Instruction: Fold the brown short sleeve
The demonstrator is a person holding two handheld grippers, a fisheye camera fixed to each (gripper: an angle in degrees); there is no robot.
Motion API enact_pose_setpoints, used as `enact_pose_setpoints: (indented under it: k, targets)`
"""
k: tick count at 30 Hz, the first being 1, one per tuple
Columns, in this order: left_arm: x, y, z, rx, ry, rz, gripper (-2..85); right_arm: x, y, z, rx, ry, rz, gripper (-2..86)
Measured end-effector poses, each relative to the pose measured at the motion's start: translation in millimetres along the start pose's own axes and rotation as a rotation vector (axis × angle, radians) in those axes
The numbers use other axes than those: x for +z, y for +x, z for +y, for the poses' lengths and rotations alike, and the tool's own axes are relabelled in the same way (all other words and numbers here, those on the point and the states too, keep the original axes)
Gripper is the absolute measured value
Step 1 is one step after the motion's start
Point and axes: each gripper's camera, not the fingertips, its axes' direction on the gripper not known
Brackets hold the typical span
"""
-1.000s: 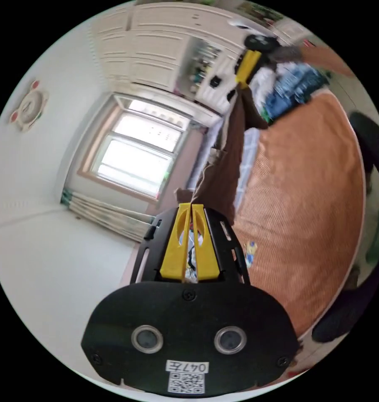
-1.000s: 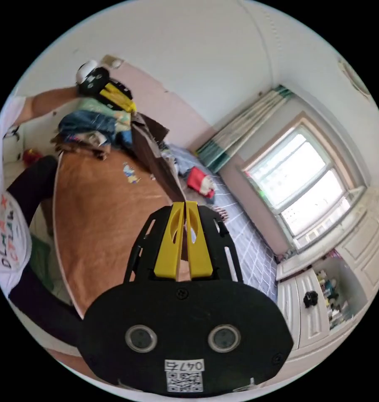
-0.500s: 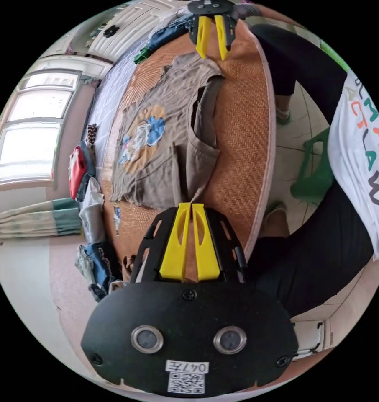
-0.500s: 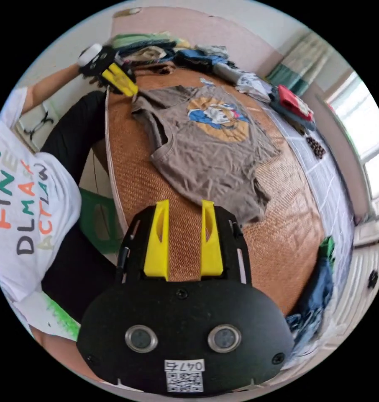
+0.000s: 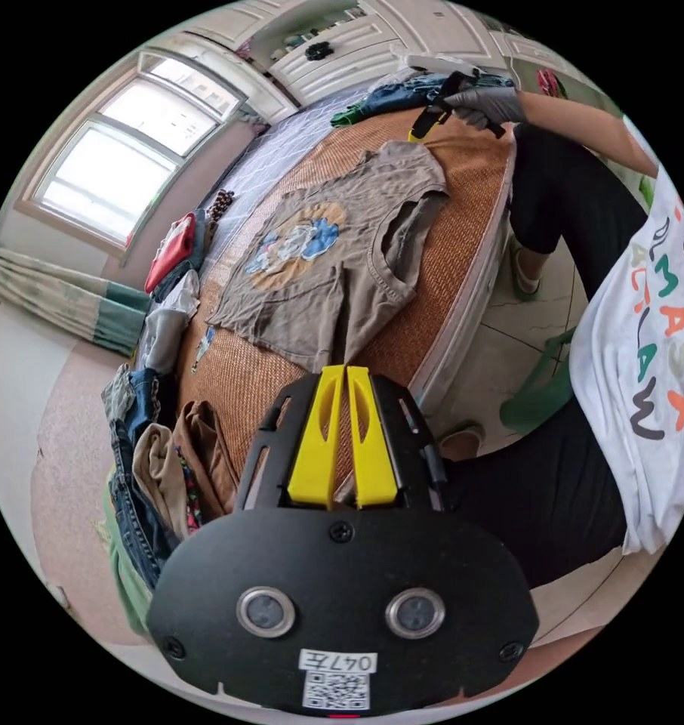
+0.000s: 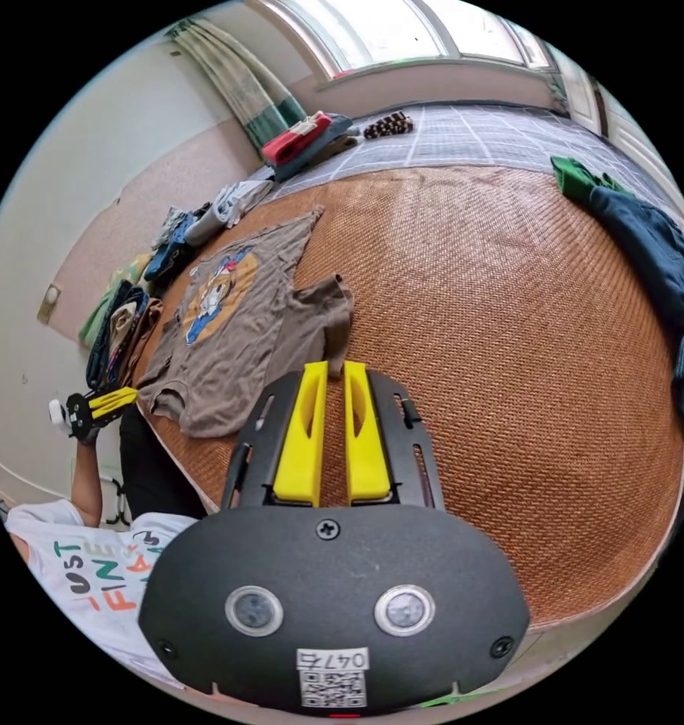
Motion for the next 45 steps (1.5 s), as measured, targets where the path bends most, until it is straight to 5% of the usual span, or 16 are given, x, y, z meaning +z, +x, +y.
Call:
enact_pose_setpoints:
  k: [15, 20, 30, 41, 45]
  targets:
    - [18, 12, 112, -0.295, 0.094, 0.148, -0.8, -28, 13, 60, -0.025, -0.052, 0.079, -1.1]
    - [0, 14, 141, -0.437, 0.238, 0.164, -0.8, -20, 26, 77, 0.057, 0.001, 0.024, -0.9]
    - [37, 49, 123, -0.467, 0.177, 0.119, -0.8, -36, 55, 146, 0.372, 0.215, -0.102, 3.6]
    - [87, 69, 151, -0.571, 0.166, 0.26, -0.8, -53, 47, 101, 0.38, 0.235, -0.042, -1.0]
    - [90, 83, 161, -0.57, 0.217, 0.281, -0.8, -106, -6, 51, 0.202, 0.335, -0.042, -1.2]
